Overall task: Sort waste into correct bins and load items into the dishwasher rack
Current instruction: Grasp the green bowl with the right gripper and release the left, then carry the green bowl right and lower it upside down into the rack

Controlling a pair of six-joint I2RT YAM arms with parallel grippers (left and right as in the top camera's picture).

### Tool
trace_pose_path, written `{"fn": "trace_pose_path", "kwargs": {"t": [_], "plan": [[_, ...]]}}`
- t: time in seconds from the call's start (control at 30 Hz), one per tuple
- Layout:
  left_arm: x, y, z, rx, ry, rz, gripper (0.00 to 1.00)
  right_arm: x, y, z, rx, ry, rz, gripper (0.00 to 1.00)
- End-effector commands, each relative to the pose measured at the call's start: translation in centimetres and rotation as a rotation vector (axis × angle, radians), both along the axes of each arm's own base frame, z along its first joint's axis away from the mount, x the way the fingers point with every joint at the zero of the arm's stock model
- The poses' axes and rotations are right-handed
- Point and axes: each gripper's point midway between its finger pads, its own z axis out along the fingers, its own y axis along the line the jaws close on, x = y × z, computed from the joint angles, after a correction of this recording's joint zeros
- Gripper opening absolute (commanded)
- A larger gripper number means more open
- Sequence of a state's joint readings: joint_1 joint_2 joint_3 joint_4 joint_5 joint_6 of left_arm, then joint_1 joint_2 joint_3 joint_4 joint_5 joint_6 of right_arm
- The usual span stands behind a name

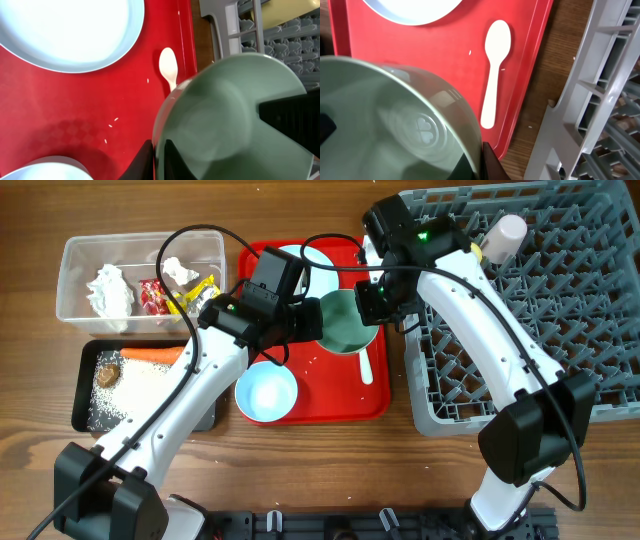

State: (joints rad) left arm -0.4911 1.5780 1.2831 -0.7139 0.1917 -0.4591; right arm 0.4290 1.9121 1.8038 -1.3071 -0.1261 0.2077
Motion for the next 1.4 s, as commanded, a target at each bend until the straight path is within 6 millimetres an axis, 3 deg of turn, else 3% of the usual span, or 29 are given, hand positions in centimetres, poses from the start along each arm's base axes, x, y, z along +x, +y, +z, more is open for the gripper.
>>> {"fn": "trace_pose_path", "kwargs": {"t": [0.0,0.07,0.13,0.27,0.4,0.47,0.63,0.73,0.9,1.0,1.13,1.27,1.37], "plan": [[0.0,-0.3,1.4,-0.018,-0.03,-0.001,0.22,1.0,-0.5,0.2,-0.005,-0.02,-0.023,0.04],[0.1,-0.3,2.1,-0.029,-0.051,-0.001,0.34,1.0,-0.7,0.3,-0.005,-0.022,-0.027,0.04],[0.2,-0.3,3.4,-0.047,-0.096,-0.007,0.4,1.1,-0.9,0.4,-0.004,-0.024,-0.032,0.04],[0.4,0.7,6.1,-0.08,-0.166,0.015,0.41,1.3,-1.1,0.7,-0.001,-0.033,-0.039,0.04],[1.4,4.1,6.7,-0.071,-0.165,0.103,0.38,1.9,-2.9,1.7,-0.009,-0.065,-0.079,0.04],[1.7,6.1,6.0,-0.053,-0.134,0.155,0.38,2.4,-5.5,2.5,-0.064,-0.1,-0.129,0.04],[1.7,10.9,4.7,-0.015,-0.055,0.275,0.38,2.7,-19.0,5.1,-0.477,-0.189,-0.361,0.04],[1.7,12.0,4.5,-0.009,-0.04,0.304,0.38,1.5,-27.4,7.5,-0.763,-0.226,-0.575,0.04],[1.7,12.0,4.5,-0.009,-0.042,0.305,0.38,0.0,-35.4,9.8,-0.945,-0.258,-0.784,0.04],[1.7,12.0,4.5,-0.009,-0.042,0.305,0.37,-0.5,-38.9,10.1,-0.926,-0.331,-1.036,0.04],[1.8,12.0,4.6,-0.01,-0.045,0.305,0.34,-1.2,-41.8,9.3,-0.931,-0.354,-1.16,0.04],[1.8,12.0,4.6,-0.01,-0.046,0.305,0.31,0.0,-42.1,7.7,-0.946,-0.346,-1.091,0.04],[1.8,12.0,4.6,-0.01,-0.046,0.305,0.31,1.4,-41.8,5.0,-0.99,-0.304,-0.973,0.04]]}}
